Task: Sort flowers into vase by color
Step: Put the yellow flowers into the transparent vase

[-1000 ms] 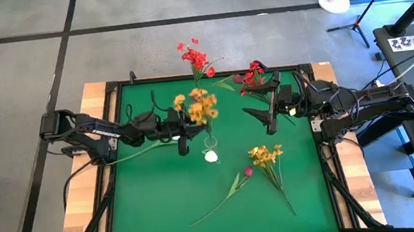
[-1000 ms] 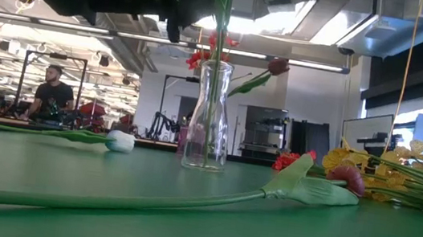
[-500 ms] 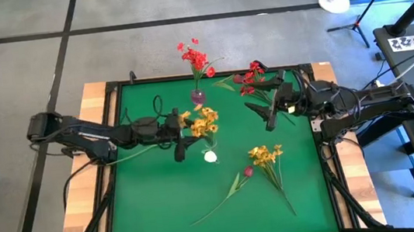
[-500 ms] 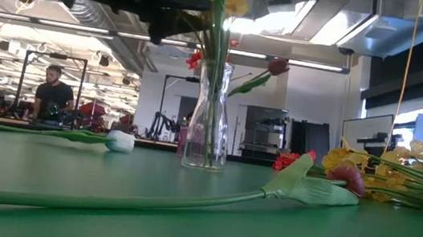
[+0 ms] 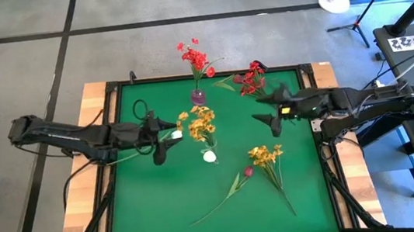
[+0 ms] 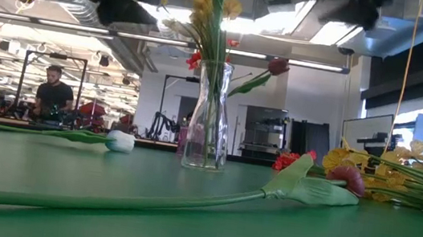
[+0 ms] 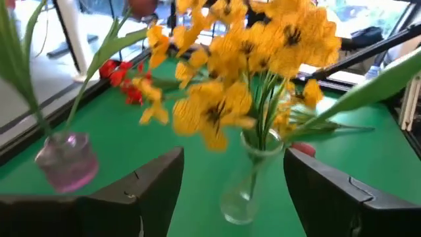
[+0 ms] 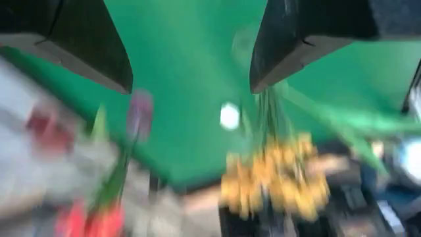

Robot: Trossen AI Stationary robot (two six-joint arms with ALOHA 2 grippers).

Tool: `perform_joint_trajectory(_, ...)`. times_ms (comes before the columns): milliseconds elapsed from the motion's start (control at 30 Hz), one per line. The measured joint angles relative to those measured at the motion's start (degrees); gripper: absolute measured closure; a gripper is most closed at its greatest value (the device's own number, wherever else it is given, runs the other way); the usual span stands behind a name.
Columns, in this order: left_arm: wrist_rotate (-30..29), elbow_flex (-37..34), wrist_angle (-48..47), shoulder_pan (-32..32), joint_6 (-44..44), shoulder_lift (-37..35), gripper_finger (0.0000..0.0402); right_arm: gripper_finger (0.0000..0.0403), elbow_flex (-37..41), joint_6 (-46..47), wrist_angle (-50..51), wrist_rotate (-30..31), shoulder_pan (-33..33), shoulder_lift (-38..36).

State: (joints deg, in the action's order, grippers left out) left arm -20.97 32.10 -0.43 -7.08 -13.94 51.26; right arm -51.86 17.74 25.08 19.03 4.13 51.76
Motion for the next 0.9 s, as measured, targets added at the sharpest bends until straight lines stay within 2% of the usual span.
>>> perform_joint_trajectory(167, -2.66, 0.0, -5.64, -1.71, -3.92, -2.88, 0.0147, 0.01, 0.02, 14.35, 13.16, -7.19, 0.63, 2.53)
perform_joint_trajectory(433, -3.69, 0.0, -9.62, -1.74, -6.75, -2.91, 0.0147, 0.01, 0.03, 35.3, 24.21, -9.62, 12.06, 10.86)
perform_joint_trajectory(733, -4.17, 0.0, -12.55, -1.67, -10.08, -2.91, 0.0147, 0.01, 0.04, 57.02, 25.7, -10.12, 28.31, 21.86)
perform_joint_trajectory(900, -4.94, 0.0, -13.02, -1.69, -10.14, -2.91, 0.0147, 0.01, 0.04, 61.58, 24.37, -7.77, 32.9, 28.84)
